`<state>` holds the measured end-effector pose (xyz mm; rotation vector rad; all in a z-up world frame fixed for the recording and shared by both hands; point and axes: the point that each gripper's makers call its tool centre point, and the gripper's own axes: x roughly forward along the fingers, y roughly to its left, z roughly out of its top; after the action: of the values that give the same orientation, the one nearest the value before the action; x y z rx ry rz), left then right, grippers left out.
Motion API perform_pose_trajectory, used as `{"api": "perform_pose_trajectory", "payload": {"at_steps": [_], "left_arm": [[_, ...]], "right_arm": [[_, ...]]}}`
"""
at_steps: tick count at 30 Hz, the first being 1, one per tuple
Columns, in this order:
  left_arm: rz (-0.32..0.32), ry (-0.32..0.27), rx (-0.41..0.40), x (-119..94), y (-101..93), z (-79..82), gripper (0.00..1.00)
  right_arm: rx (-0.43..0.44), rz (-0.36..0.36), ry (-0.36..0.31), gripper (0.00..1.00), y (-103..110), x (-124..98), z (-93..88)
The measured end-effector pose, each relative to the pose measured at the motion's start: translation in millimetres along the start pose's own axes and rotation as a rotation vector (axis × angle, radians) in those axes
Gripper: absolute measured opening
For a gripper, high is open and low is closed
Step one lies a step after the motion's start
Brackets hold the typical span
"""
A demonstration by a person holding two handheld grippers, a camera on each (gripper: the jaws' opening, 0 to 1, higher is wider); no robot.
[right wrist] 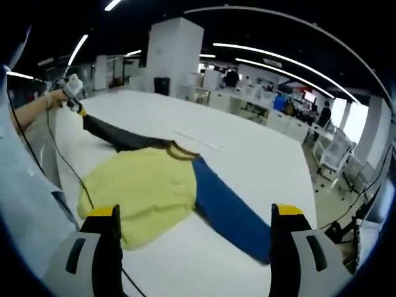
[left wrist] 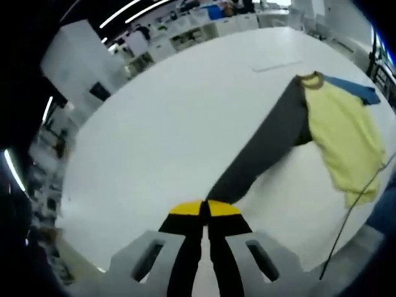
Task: Fold the garment on the visible template until the final outline fits inside the template.
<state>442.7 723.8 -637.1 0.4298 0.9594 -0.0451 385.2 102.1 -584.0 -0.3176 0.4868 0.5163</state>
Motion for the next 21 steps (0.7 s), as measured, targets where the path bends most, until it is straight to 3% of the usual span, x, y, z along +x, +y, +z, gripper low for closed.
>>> {"api": "perform_pose_trajectory", "payload": {"at_steps": [21], "left_arm": [[0.004, 0.048, 0.053, 38, 24.4, 18.1, 0.00]], "right_arm": [[0.015, -0.057, 0.025, 1.00, -10, -1, -1.0]]}}
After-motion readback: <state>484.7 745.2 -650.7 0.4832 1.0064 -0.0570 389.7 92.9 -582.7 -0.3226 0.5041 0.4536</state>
